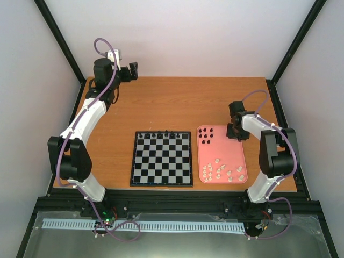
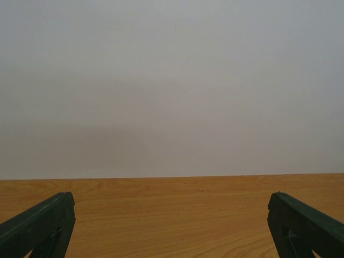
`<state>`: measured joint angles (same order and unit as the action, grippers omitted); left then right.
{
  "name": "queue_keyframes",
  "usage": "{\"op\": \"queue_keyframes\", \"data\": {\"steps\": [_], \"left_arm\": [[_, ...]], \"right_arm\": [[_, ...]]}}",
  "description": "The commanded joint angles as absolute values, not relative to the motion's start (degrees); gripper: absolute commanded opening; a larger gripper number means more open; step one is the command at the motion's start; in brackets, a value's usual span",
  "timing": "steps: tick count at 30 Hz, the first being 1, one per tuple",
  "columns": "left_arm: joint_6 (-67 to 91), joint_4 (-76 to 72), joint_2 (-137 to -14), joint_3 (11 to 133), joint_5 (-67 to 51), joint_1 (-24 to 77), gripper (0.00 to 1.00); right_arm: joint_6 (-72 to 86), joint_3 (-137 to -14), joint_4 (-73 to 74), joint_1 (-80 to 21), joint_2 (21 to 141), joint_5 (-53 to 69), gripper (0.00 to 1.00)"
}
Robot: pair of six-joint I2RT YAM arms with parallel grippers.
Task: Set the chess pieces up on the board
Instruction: Pick up the chess piece from the storage box.
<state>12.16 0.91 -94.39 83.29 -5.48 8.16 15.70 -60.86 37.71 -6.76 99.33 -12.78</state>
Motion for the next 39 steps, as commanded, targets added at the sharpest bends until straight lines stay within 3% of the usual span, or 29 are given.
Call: {"op": "queue_keyframes", "data": {"steps": [1,15,19,23,26,32,39], "left_arm": [[11.3,1.0,-95.4,86.8,-5.3,8.4,1.00],[11.2,1.2,-95.4,86.8,-5.2,8.4,1.00],[11.2,1.2,-95.3,86.7,-5.1,8.5,1.00],[11.2,1.2,-95.4,86.8,-5.2,8.4,1.00],[11.2,1.1,-95.3,86.8,-5.1,8.4,1.00],[11.2,1.2,-95.1,86.7,-5.0,8.4,1.00],[11.4,1.1,-94.9,86.6,-5.2,8.4,1.00]], "right_arm": [[15.7,-62.4,36.1,-6.3,100.0,-12.1,0.41],[15.5,-62.7,36.1,-6.2,101.2,-11.4,0.23],[15.4,-62.9,36.4,-6.2,101.4,-12.2,0.13],[15.8,-62.4,36.1,-6.2,100.9,-12.9,0.11],[16.0,-62.1,36.2,-6.2,99.7,-13.5,0.03],[15.9,-64.3,38.8,-9.1,94.5,-11.5,0.03],[15.2,-72.5,41.0,-19.9,93.8,-4.8,0.03]]}}
